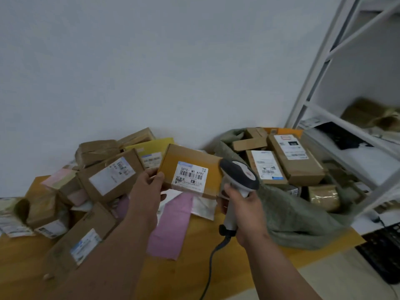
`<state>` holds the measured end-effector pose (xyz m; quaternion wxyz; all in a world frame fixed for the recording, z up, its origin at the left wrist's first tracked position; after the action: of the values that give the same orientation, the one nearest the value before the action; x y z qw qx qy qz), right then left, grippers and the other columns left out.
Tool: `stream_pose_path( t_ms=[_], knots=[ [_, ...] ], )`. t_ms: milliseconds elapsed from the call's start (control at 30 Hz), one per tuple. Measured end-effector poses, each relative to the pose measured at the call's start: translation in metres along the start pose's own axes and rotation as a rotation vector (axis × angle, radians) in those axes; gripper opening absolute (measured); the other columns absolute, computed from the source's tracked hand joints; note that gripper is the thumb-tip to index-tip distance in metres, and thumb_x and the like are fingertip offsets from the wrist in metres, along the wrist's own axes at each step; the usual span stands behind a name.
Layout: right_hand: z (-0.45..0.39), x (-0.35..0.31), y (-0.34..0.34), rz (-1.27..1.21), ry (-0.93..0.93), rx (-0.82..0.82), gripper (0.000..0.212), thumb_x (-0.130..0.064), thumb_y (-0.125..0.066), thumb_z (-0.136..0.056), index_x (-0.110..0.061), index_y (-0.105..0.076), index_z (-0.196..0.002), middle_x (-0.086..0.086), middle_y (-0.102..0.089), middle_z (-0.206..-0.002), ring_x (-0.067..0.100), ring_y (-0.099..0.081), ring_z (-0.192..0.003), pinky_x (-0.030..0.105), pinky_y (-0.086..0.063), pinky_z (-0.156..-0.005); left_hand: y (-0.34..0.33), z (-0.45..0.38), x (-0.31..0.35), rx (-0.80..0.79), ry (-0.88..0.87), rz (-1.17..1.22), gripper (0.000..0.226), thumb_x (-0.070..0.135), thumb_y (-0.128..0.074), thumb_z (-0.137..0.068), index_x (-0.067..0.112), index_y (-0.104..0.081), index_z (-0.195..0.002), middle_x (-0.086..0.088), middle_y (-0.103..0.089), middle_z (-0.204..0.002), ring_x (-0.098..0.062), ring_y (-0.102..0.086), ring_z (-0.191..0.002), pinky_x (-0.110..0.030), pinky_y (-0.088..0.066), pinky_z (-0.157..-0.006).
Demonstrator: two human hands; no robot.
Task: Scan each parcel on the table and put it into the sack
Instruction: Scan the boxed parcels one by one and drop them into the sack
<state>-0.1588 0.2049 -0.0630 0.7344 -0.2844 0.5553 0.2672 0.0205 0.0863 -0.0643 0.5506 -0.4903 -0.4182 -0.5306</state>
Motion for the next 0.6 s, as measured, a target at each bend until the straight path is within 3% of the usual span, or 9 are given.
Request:
stream_pose_path(
  t_ms=[133,267,400,500,600],
  knots=[
    [-0.031,-0.019,0.059,-0.048,-0.038,0.035,0.03,-0.035,-0.073,-0.087,-0.033,-0.058,-0.113,-0.003,-0.072,-0.105,0.02,-0.072,-0.093,0.047,-0.058,-0.089,-0.074,0.006,-0.004,-0.074,0.034,0.001,0.017,0.02,-0.052,-0.1,0.017,-0.06,-0.114,-0.004,-0.07,-0.092,-0.019,-0.065,-0.084,-0.036,-0.05,-0.078],
    [-0.056,-0.035,0.104,-0.111,-0.036,0.003,0.035,-0.023,-0.075,-0.086,-0.029,-0.058,-0.117,-0.001,-0.072,-0.102,0.019,-0.07,-0.091,0.039,-0.06,-0.079,-0.133,0.017,-0.008,-0.122,0.009,-0.062,0.019,0.025,-0.052,-0.1,0.022,-0.06,-0.117,-0.006,-0.07,-0.107,-0.022,-0.067,-0.097,-0.039,-0.053,-0.085],
    [-0.077,-0.038,0.147,-0.04,-0.001,0.104,0.035,-0.016,-0.081,-0.08,-0.025,-0.063,-0.108,0.001,-0.075,-0.095,0.028,-0.072,-0.091,0.057,-0.056,-0.09,-0.18,0.032,-0.005,-0.166,-0.046,-0.178,0.024,0.028,-0.049,-0.101,0.022,-0.058,-0.122,-0.003,-0.068,-0.108,-0.017,-0.066,-0.096,-0.03,-0.051,-0.077],
    [-0.089,-0.042,0.179,-0.103,0.004,0.201,0.041,-0.013,-0.08,-0.08,-0.023,-0.062,-0.116,0.002,-0.074,-0.104,0.025,-0.07,-0.096,0.054,-0.055,-0.092,-0.212,0.043,-0.006,-0.232,-0.093,-0.297,0.027,0.034,-0.048,-0.101,0.028,-0.058,-0.124,0.005,-0.067,-0.11,-0.012,-0.063,-0.099,-0.036,-0.05,-0.093],
    [-0.098,-0.047,0.21,-0.137,0.03,0.35,0.053,-0.017,-0.084,-0.074,-0.023,-0.059,-0.12,0.001,-0.071,-0.111,0.026,-0.067,-0.104,0.055,-0.053,-0.096,-0.24,0.057,-0.008,-0.263,-0.246,-0.496,0.022,0.032,-0.043,-0.103,0.038,-0.054,-0.12,0.011,-0.062,-0.112,-0.009,-0.058,-0.1,-0.033,-0.047,-0.092]
  ],
)
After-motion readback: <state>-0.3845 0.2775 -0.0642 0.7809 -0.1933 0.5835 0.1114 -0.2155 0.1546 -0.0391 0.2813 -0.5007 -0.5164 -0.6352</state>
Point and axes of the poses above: each hand's wrist, its own z-axis away from the middle knuckle, its own y-axis out of the back of the hand, x = y × z, the point moved 3 cm from there along -z, towards the middle knuckle
